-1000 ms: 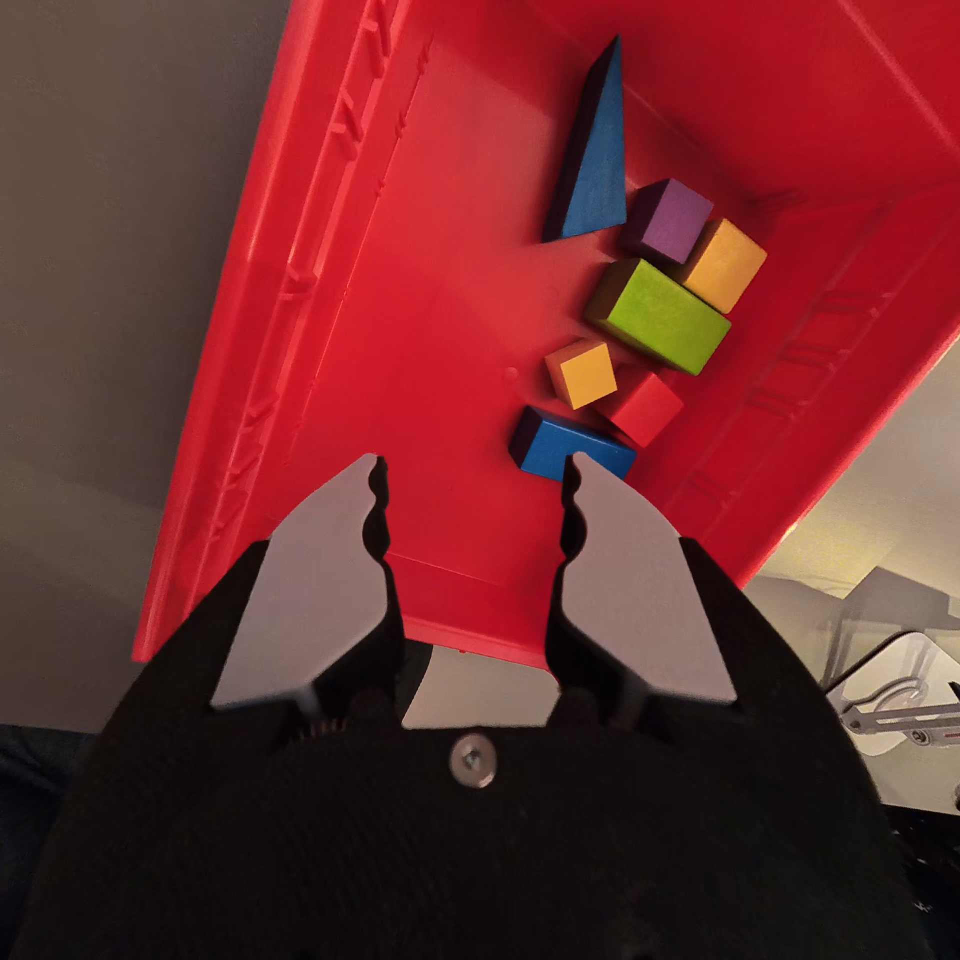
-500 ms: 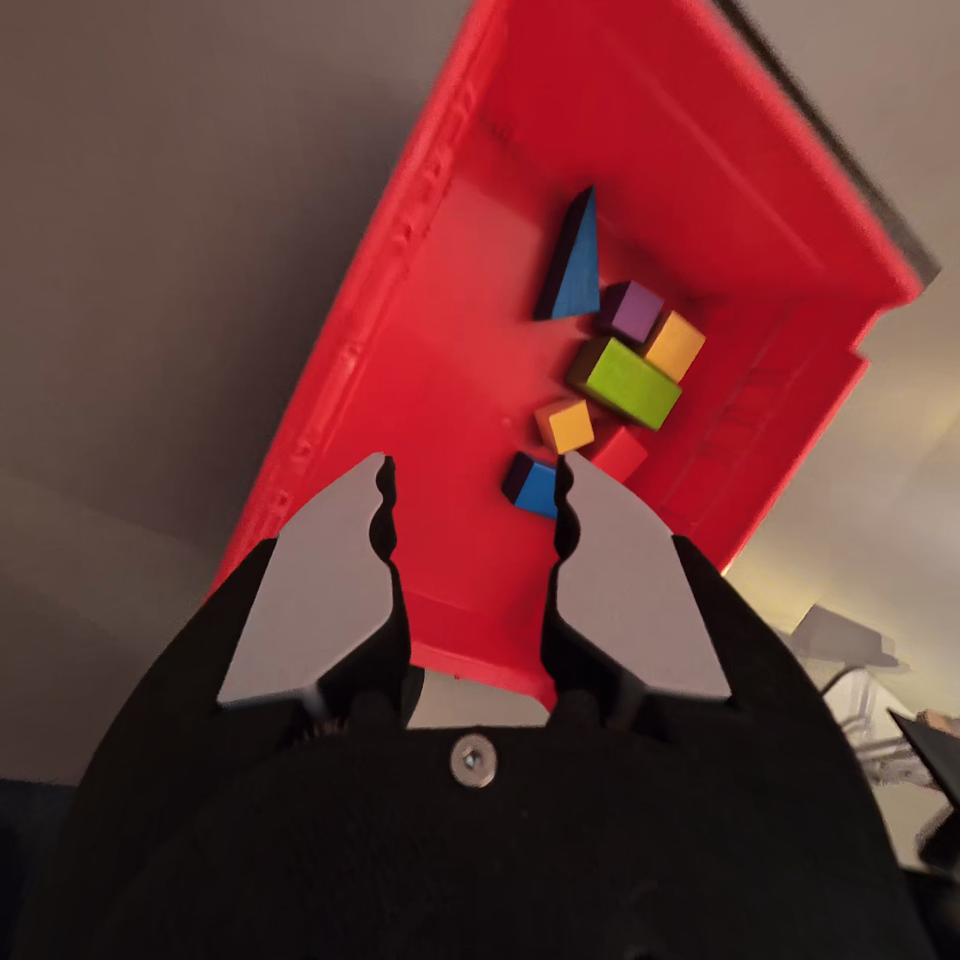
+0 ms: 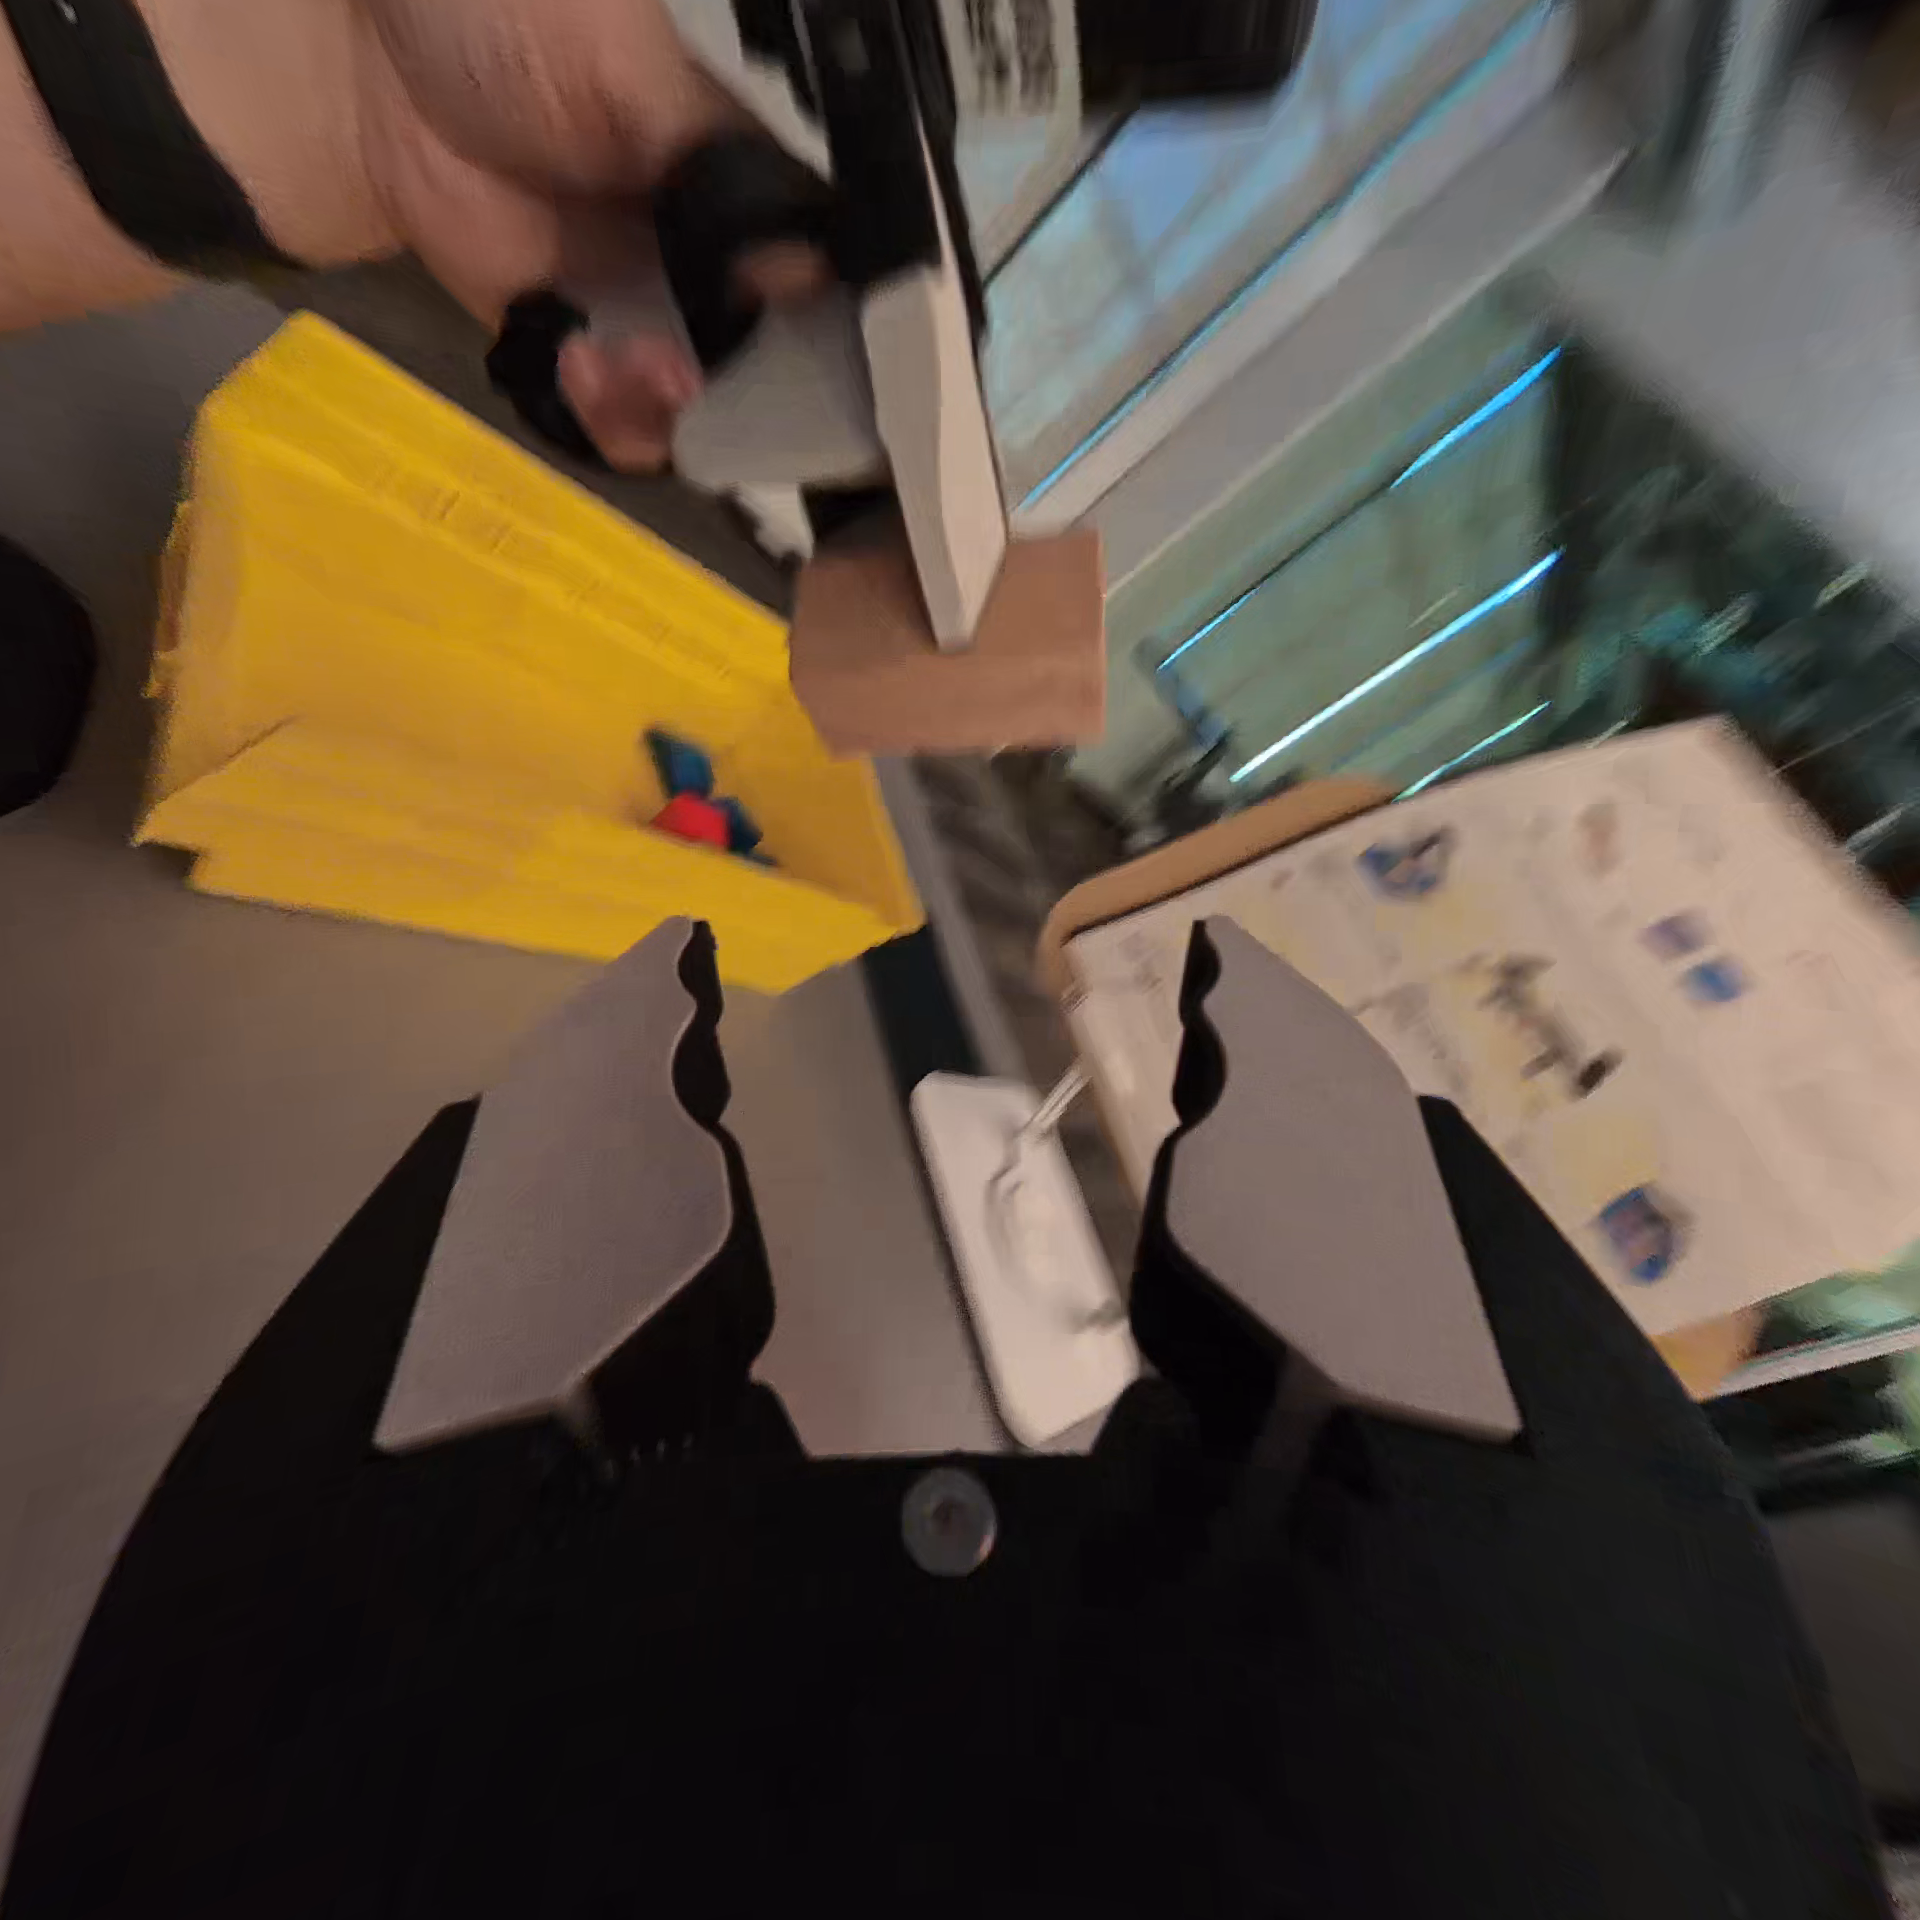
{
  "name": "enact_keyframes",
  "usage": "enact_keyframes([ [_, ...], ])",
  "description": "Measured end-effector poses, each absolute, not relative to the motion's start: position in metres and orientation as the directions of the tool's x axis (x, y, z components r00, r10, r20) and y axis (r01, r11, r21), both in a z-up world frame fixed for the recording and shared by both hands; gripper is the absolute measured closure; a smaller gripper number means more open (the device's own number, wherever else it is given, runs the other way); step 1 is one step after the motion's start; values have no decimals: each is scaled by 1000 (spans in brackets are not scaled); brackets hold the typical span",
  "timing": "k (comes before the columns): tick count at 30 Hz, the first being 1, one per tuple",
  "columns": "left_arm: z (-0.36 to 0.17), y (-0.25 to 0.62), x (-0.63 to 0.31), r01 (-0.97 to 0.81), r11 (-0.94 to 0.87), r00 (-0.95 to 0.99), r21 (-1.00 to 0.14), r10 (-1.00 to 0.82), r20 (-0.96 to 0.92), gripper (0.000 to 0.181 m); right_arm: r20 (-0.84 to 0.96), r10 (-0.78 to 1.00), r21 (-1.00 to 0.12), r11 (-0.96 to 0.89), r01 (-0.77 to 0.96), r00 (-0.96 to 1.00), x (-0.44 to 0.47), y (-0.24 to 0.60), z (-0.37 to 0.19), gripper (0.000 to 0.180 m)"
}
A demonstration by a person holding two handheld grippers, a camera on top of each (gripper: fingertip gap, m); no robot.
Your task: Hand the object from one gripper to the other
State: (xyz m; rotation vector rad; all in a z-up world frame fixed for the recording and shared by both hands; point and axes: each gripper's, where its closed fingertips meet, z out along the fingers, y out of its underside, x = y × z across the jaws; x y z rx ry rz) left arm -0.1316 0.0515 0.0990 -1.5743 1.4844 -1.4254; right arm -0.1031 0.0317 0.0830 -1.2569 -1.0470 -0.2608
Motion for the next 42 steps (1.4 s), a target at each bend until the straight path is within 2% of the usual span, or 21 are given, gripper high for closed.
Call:
enact_keyframes([
  [2,104,37,-124,-338,-274,-236,-900,-901,363,147,810,262,-584,446,678,525,-113,25,93,98],
  [7,108,14,-111,-331,-318,-338,-888,-839,426,147,813,182,-561,495,663,553,-119,20,104,100],
  [16,106,0,-109,-353,-306,-400,-884,-805,438,147,811,193,-567,493,660,552,-121,17,106,112],
  [21,107,1,-107,-340,-304,-398,-890,-811,429,146,804,219,-583,477,658,553,-120,17,106,112],
  [23,109,5,-108,-328,-318,-389,-890,-813,434,137,794,273,-604,451,657,543,-119,17,102,112],
  [25,111,16,-111,-308,-326,-347,-894,-836,425,130,789,317,-614,364,700,527,-105,20,98,112],
  [27,117,26,-119,-276,-330,-319,-903,-855,409,131,748,367,-642,191,743,553,-70,22,95,112],
  [28,119,30,-124,-270,-333,-311,-903,-858,409,132,695,394,-671,54,739,602,-43,21,91,112],
  [30,121,34,-131,-270,-326,-294,-906,-868,400,133,498,422,-688,-340,642,758,21,5,64,112],
  [32,123,37,-135,-261,-323,-284,-910,-875,392,136,341,330,-599,-645,474,880,79,-22,29,112],
  [35,126,36,-137,-257,-330,-295,-908,-868,399,138,234,124,-439,-872,218,964,142,-54,-14,112],
  [39,122,35,-136,-277,-327,-287,-904,-869,403,140,91,-15,-192,-981,2,996,171,-87,-68,112],
  [42,118,34,-136,-298,-311,-274,-902,-877,393,144,22,-62,6,-998,-62,998,178,-113,-101,112],
])
